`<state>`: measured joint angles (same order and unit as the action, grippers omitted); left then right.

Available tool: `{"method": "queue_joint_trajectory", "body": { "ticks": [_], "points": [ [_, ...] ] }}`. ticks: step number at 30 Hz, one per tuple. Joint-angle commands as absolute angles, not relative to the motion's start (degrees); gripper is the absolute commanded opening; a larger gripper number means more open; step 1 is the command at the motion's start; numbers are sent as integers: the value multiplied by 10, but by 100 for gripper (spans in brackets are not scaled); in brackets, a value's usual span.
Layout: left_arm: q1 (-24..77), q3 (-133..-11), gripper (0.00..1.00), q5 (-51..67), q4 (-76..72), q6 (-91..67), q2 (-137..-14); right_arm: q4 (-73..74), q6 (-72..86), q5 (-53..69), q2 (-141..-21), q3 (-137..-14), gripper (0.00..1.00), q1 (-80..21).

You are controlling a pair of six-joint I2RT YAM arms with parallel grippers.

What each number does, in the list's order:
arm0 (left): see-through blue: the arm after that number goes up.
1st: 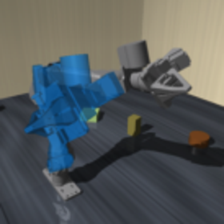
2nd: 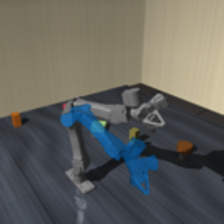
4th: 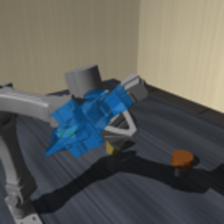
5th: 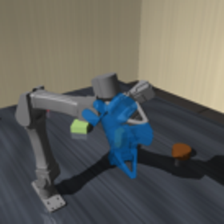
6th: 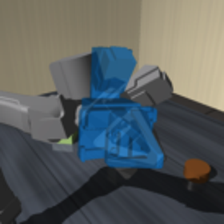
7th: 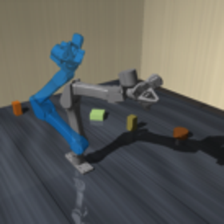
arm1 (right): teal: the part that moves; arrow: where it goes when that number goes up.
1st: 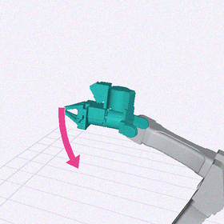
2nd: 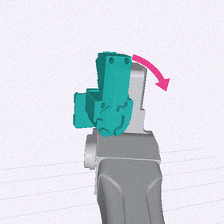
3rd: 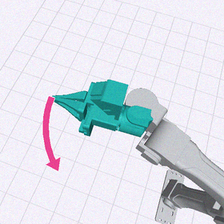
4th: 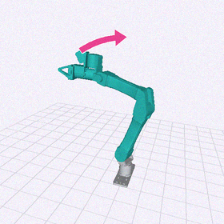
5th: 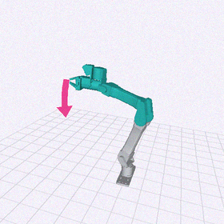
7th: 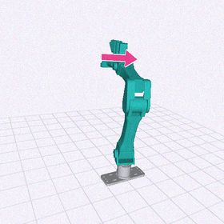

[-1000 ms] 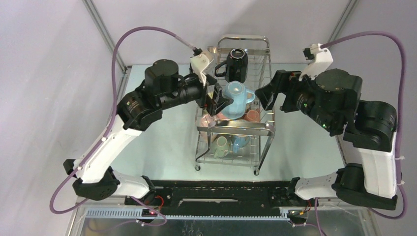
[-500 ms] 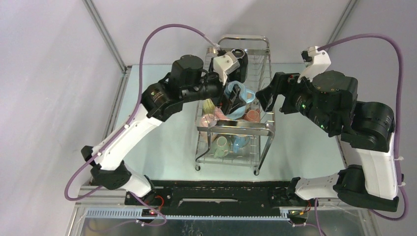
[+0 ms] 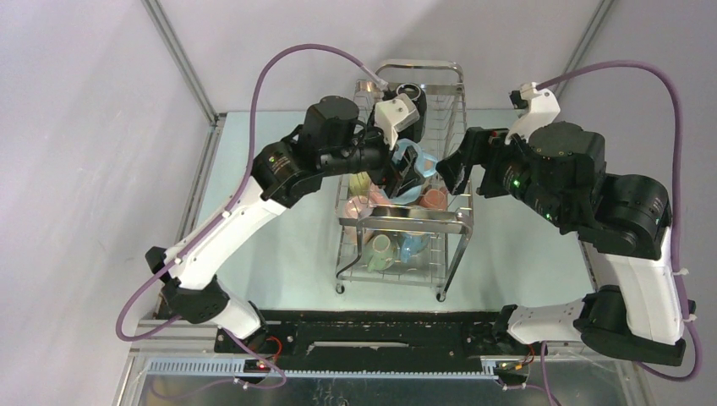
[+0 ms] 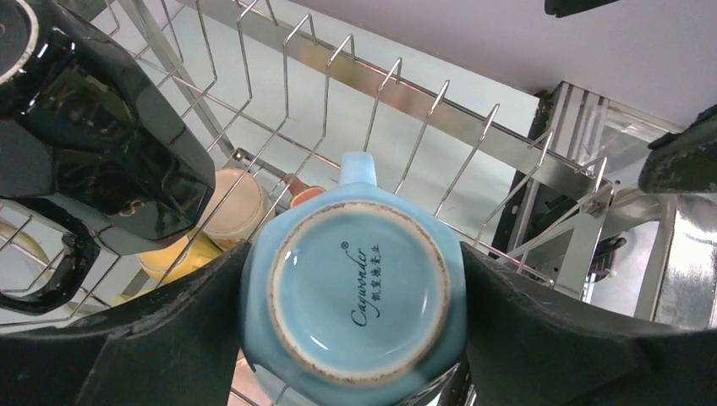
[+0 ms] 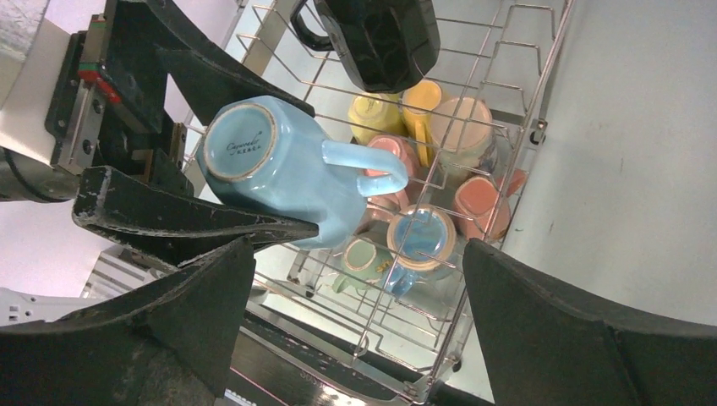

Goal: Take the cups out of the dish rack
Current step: Unload the cup from the dish rack.

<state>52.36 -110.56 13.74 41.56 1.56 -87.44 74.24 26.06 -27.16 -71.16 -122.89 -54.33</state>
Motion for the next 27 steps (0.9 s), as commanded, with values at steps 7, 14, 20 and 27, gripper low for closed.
{"method": "queue_joint_trajectory", "body": {
  "ticks": [7,14,20,27],
  "points": [
    [524,-1099,31,128,387,4,-853,679,258,-247,-685,-1186,100,-536],
    [498,-1125,14,150,327,-98,-834,592,257,-202,-663,-1132,100,-522],
    [457,-1132,2,188,284,-188,-830,502,275,-139,-624,-1063,99,-489],
    [415,-1127,0,222,223,-305,-832,396,303,-55,-575,-967,100,-455]
  ]
}}
